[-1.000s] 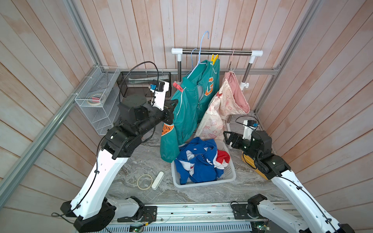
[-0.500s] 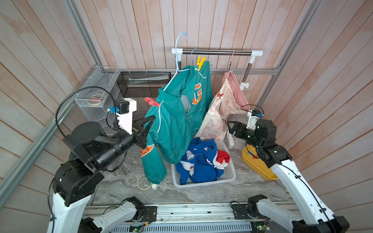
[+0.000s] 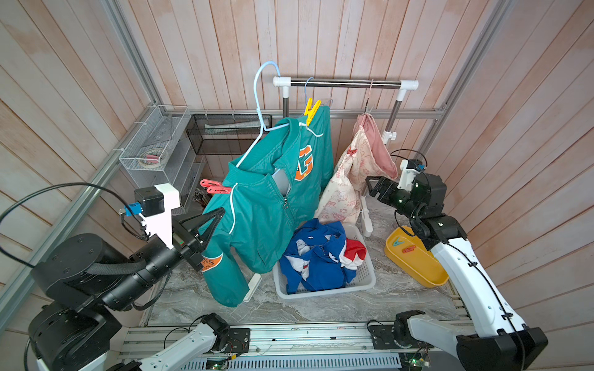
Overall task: Remove the clothespins securing jackets to the hanger
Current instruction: Adjust the jacket in the basket.
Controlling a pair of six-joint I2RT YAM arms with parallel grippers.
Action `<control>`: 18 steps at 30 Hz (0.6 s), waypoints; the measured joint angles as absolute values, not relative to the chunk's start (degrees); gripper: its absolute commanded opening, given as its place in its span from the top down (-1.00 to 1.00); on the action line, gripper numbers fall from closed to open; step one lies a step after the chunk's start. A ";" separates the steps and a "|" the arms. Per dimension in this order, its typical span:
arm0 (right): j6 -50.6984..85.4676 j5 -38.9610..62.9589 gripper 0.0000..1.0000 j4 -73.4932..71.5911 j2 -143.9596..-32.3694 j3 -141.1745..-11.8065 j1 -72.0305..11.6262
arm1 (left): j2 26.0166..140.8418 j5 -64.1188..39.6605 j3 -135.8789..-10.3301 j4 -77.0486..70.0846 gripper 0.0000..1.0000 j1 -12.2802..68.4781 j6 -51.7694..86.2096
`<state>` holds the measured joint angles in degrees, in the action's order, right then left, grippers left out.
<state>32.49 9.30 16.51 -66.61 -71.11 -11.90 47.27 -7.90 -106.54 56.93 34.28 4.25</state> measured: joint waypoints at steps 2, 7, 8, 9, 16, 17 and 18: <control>32.47 9.30 -0.76 16.75 -67.24 -71.75 -11.79 | 46.48 -8.14 -107.48 57.41 1.00 34.28 4.25; 32.29 9.17 -0.75 16.75 -68.14 -73.08 -11.51 | 44.34 -8.78 -110.63 57.60 1.00 34.28 4.23; 32.29 9.10 -0.75 16.75 -68.16 -73.23 -11.51 | 43.92 -8.84 -111.02 57.49 1.00 34.28 4.25; 32.29 9.06 -0.75 16.78 -68.16 -73.41 -11.51 | 43.51 -9.02 -111.39 57.36 1.00 34.28 4.23; 32.08 8.54 -0.74 17.19 -68.14 -75.13 -11.51 | 43.13 -12.14 -112.12 56.27 1.00 35.44 4.25; 31.90 8.32 -0.75 17.19 -68.14 -75.33 -11.51 | 43.24 -13.02 -112.05 56.23 1.00 35.51 4.23; 31.68 8.01 -0.74 17.21 -68.12 -75.55 -11.42 | 43.42 -13.85 -111.96 56.18 1.00 35.55 4.27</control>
<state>31.68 8.01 17.21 -68.12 -75.55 -11.42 43.42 -13.85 -111.96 56.18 35.55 4.27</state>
